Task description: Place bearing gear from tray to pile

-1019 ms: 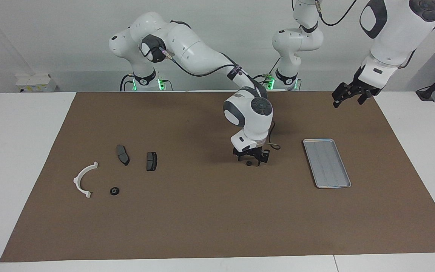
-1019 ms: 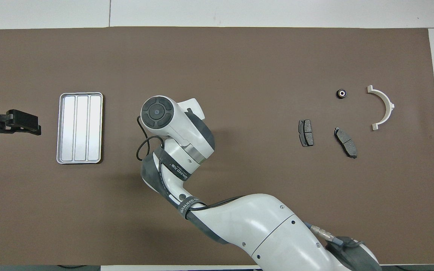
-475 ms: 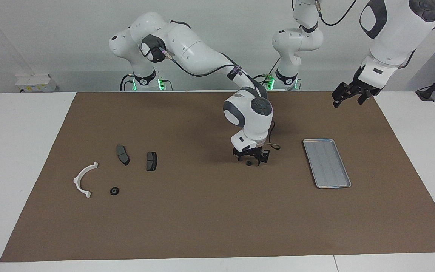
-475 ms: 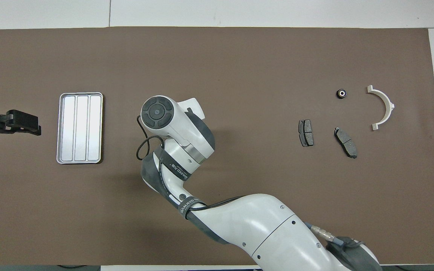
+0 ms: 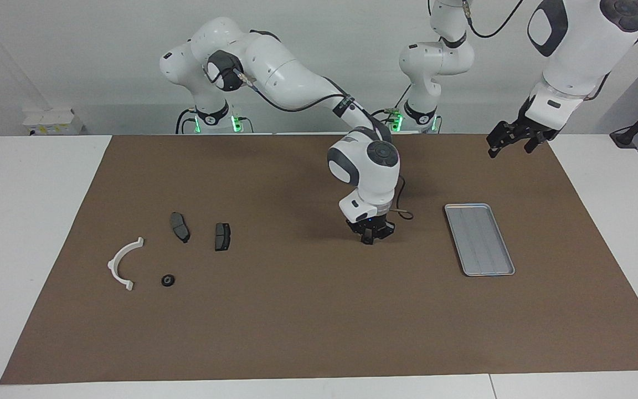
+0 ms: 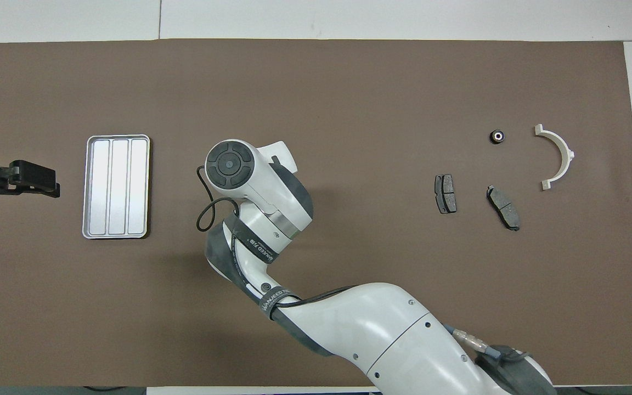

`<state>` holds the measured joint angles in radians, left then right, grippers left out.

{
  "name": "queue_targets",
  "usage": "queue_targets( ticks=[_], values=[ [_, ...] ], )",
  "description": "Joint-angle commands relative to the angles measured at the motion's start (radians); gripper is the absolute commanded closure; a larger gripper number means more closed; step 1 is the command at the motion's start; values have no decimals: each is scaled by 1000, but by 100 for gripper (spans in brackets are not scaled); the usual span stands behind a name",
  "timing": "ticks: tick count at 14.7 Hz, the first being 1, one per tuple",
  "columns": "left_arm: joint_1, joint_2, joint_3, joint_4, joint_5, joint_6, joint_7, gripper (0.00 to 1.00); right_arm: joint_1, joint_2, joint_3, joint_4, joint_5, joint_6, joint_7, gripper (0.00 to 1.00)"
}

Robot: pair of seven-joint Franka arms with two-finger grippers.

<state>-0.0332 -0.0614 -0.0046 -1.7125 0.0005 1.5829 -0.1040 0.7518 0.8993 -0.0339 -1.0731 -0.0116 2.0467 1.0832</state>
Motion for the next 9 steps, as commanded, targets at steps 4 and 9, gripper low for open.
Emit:
queue_targets(
  ticks=[4,9],
  values=[
    [1,-5,-6,-1,-11,-9,7,0,-106,-146,20,2,-21,-202,-99,100],
    [-2,-5,-5,-2,-11,0,6,0,-325,-310,32,-1,28,-420,-571,100]
  ],
)
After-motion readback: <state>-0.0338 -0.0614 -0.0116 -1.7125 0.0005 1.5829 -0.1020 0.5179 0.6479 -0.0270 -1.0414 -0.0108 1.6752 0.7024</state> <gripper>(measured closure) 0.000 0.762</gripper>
